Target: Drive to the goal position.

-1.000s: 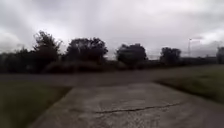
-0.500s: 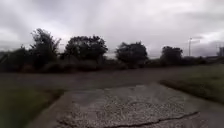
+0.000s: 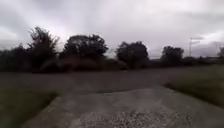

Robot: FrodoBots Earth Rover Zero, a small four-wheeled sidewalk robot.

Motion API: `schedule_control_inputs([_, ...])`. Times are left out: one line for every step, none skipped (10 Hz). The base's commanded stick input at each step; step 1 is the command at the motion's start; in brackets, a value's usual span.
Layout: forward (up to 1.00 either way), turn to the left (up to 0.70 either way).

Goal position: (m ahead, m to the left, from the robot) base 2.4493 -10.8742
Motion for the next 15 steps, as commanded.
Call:
schedule_control_inputs([0.7,0.0])
schedule_control_inputs([0.7,0.0])
schedule_control_inputs([0.7,0.0])
schedule_control_inputs([0.7,0.0])
schedule_control_inputs([0.7,0.0])
schedule_control_inputs([0.7,0.0])
schedule_control_inputs([0.7,0.0])
schedule_control_inputs([0.7,0.0])
schedule_control_inputs([0.7,0.0])
schedule_control_inputs([0.7,0.0])
schedule_control_inputs([0.7,0.0])
schedule_control_inputs([0.7,0.0])
schedule_control_inputs([0.7,0.0])
schedule_control_inputs([0.7,0.0])
schedule_control_inputs([0.7,0.0])
